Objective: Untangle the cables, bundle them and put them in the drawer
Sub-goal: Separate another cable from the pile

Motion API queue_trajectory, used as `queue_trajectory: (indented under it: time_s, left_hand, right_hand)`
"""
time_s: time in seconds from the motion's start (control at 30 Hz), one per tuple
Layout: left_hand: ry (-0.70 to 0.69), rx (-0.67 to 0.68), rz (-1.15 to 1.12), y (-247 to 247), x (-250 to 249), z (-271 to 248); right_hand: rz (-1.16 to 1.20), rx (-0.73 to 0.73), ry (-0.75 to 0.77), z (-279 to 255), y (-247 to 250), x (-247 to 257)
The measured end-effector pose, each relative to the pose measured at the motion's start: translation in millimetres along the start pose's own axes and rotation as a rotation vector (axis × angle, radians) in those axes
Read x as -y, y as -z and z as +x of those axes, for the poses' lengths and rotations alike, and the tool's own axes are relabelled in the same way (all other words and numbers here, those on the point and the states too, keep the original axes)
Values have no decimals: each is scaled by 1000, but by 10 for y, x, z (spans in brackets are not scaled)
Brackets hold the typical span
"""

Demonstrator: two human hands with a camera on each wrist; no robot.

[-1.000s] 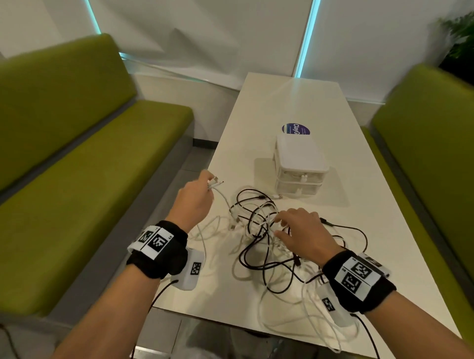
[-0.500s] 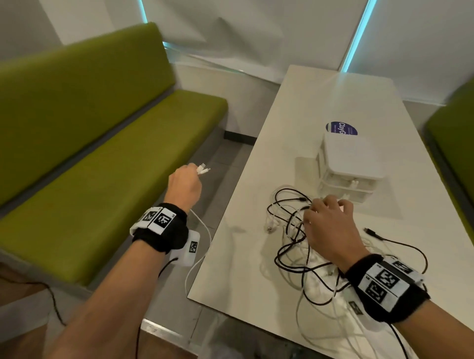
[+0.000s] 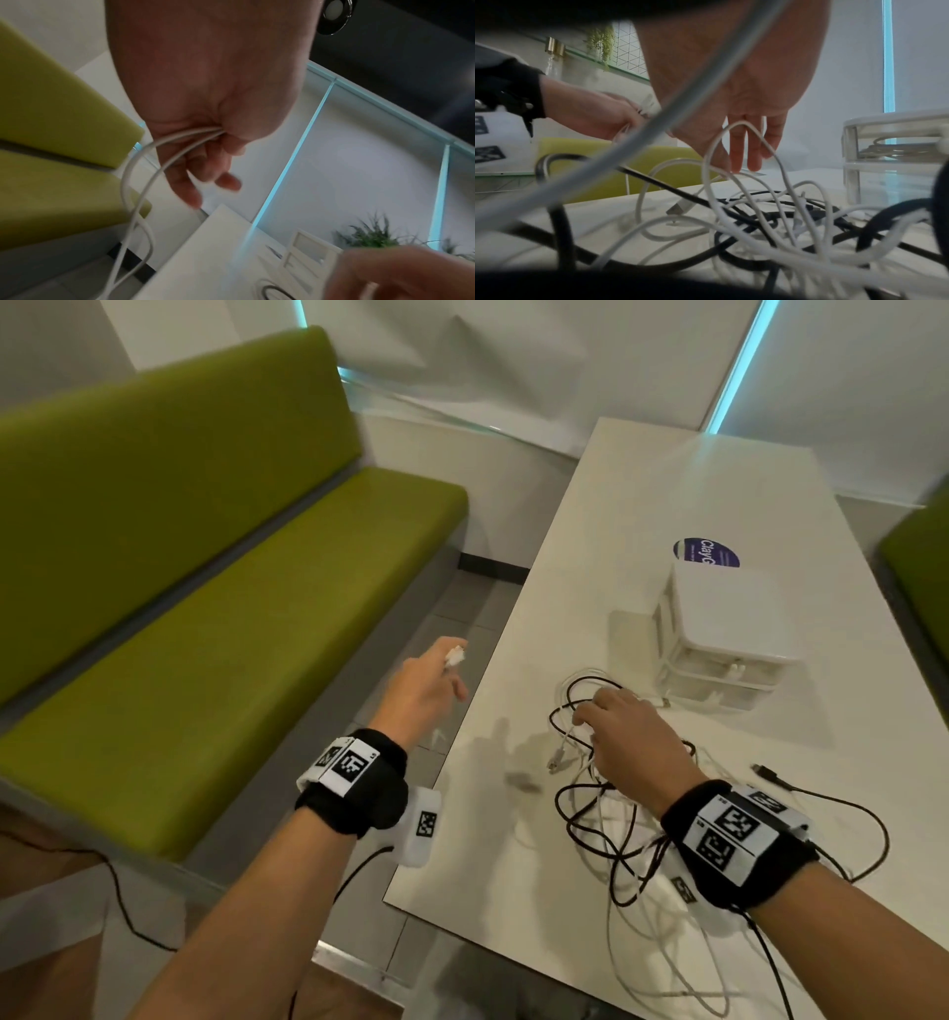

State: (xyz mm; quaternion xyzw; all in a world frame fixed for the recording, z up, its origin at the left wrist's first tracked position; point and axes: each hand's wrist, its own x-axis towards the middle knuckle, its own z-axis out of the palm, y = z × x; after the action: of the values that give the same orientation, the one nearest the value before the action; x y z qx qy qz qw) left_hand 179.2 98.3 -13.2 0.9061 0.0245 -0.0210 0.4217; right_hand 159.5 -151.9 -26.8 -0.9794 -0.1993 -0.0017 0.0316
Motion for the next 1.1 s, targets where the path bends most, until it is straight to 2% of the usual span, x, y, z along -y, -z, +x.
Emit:
queue_trajectory:
  time_s: [0.1,0.2,0.37,0.5,0.57,0.67,0.8,0.93,1.1]
  left_hand:
    - [-60,-8,-64,-178,-205,-89]
    - [-73,21,-194,-379,-358,-209]
    - [-2,51,-303,-701,-448,-319]
    - [86,108,-490,-847,-474,-350]
    - [99,101,-546,-887,-515,-376]
    - [114,71,-651,-914,-622,-435]
    - [137,87,-781,-928,-781,-475]
    - [123,179,-902,-908,-946,-553]
    - [96,251,-1006,-868,-1045,-668]
  right_hand:
    - [33,76,-28,48,58,56]
    - [4,80,-48,76,44,84]
    - [-137,133,-73,74,62,86]
    - [-104,37,-83,2,201,23]
    - [40,-38,-150,-73,291,-27]
    - [361,-223,-258,-219,420,-92]
    - [748,-309,-251,-441,531,9]
    - [903,-357,-123,-583,426,138]
    - [1004,-391,-129,-616,361,118]
